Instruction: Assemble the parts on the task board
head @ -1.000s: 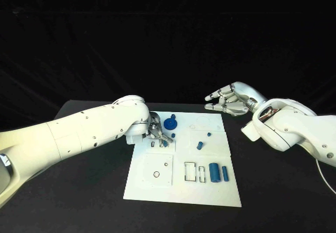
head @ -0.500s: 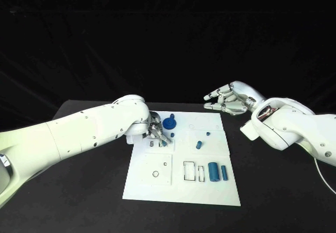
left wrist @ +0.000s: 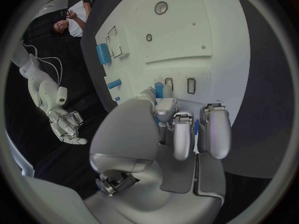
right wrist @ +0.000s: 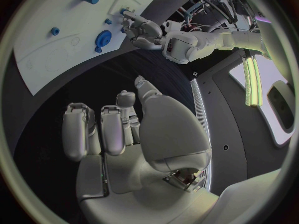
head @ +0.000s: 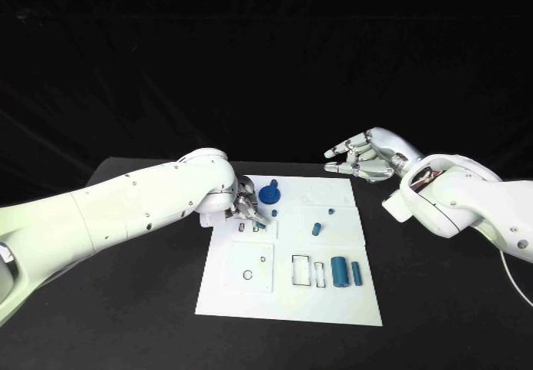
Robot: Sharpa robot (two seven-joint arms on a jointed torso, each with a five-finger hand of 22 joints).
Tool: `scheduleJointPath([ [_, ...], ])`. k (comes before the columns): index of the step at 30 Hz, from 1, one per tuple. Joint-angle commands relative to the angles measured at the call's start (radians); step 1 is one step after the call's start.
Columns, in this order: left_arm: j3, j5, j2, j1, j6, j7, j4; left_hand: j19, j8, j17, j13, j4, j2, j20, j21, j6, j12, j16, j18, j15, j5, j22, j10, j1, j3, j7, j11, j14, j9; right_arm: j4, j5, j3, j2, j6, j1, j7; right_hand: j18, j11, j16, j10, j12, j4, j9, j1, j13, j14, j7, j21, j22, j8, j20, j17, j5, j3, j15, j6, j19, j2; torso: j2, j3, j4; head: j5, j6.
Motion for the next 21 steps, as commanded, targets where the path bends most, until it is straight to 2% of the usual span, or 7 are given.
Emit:
scheduleJointPath([
  [1, 0.001, 0.019, -0.007, -0.002, -0.001, 0.014, 0.007, 0.046, 0.003, 0.263, 0.005, -0.179, -0.083, 0.007, 0.003, 0.006, 0.006, 0.002, -0.016, 0.003, 0.015, 0.102, 0.007, -0.065, 0.325, -0.001, 0.005, 0.105, 0.02, 0.0, 0.0, 0.0, 0.001, 0.01, 0.0, 0.011, 0.019, 0.0, -0.002, 0.006, 0.002, -0.004, -0.001, 0.004, 0.001, 0.045, 0.002, -0.004, 0.0, 0.006, -0.001, 0.0, 0.005, 0.001, 0.002, 0.003, -0.006, 0.005, 0.001, -0.0002, 0.0001, 0.002, -0.001],
  [2, 0.001, 0.02, -0.009, -0.002, -0.006, 0.015, 0.008, 0.046, 0.008, 0.263, 0.006, -0.182, -0.098, 0.007, 0.004, 0.007, 0.007, 0.002, -0.016, 0.003, 0.023, 0.103, 0.009, -0.083, 0.358, -0.001, 0.006, 0.105, 0.027, 0.0, 0.0, 0.0, 0.001, 0.01, 0.0, 0.011, 0.019, 0.0, -0.002, 0.006, 0.002, -0.004, -0.001, 0.004, 0.001, 0.045, 0.002, -0.004, 0.0, 0.006, -0.001, 0.0, 0.005, 0.001, 0.002, 0.003, -0.006, 0.005, 0.001, 0.0, 0.0008, 0.003, -0.001],
  [3, 0.001, 0.022, -0.013, -0.002, -0.018, 0.017, 0.011, 0.047, 0.017, 0.263, 0.006, -0.188, -0.124, 0.008, 0.004, 0.008, 0.009, 0.002, -0.016, 0.003, 0.038, 0.104, 0.013, -0.118, 0.418, 0.004, 0.006, 0.105, 0.042, -0.001, 0.001, 0.0, 0.001, 0.01, 0.0, 0.011, 0.019, 0.0, -0.002, 0.006, 0.003, -0.003, -0.001, 0.004, 0.002, 0.045, 0.002, -0.004, 0.0, 0.006, -0.001, 0.0, 0.006, 0.001, 0.002, 0.003, -0.006, 0.005, 0.0, 0.0002, 0.0011, 0.003, -0.002],
  [6, 0.002, 0.025, -0.022, -0.002, -0.046, 0.025, 0.018, 0.048, 0.029, 0.263, 0.008, -0.215, -0.147, 0.008, 0.005, 0.005, 0.011, 0.002, -0.017, 0.002, 0.066, 0.107, 0.017, -0.154, 0.49, -0.001, 0.006, 0.105, 0.063, -0.002, 0.002, -0.001, 0.003, 0.011, -0.001, 0.012, 0.019, 0.0, -0.002, 0.006, 0.003, -0.003, -0.001, 0.004, 0.002, 0.045, 0.002, -0.004, 0.0, 0.006, -0.001, 0.0, 0.006, 0.001, 0.002, 0.003, -0.006, 0.005, 0.0, 0.0008, 0.0016, 0.004, -0.002],
  [13, 0.002, 0.012, -0.034, -0.002, -0.106, 0.043, 0.035, 0.051, 0.045, 0.263, 0.011, -0.251, -0.165, 0.007, 0.009, 0.006, 0.016, 0.002, -0.018, 0.0, 0.106, 0.115, 0.024, -0.197, 0.548, -0.004, 0.005, 0.105, 0.09, -0.005, 0.004, -0.001, 0.005, 0.012, -0.002, 0.014, 0.019, 0.0, -0.002, 0.006, 0.003, -0.003, -0.001, 0.004, 0.002, 0.045, 0.002, -0.004, 0.0, 0.006, -0.001, 0.0, 0.006, 0.001, 0.002, 0.003, -0.006, 0.005, 0.001, 0.0, 0.001, 0.009, -0.003],
  [21, 0.001, -0.026, -0.04, -0.009, -0.102, 0.038, 0.048, 0.052, 0.048, 0.263, 0.01, -0.26, -0.168, 0.006, 0.011, 0.007, 0.016, 0.002, -0.019, -0.001, 0.114, 0.118, 0.025, -0.205, 0.558, -0.004, 0.004, 0.105, 0.095, -0.006, 0.006, -0.002, 0.005, 0.021, -0.002, 0.015, 0.02, 0.0, -0.002, 0.005, 0.001, -0.003, -0.001, 0.002, 0.0, 0.045, 0.003, -0.004, -0.001, 0.005, -0.001, -0.001, 0.007, 0.0, 0.003, 0.002, -0.007, 0.005, 0.001, -0.0007, 0.0011, 0.011, -0.006],
])
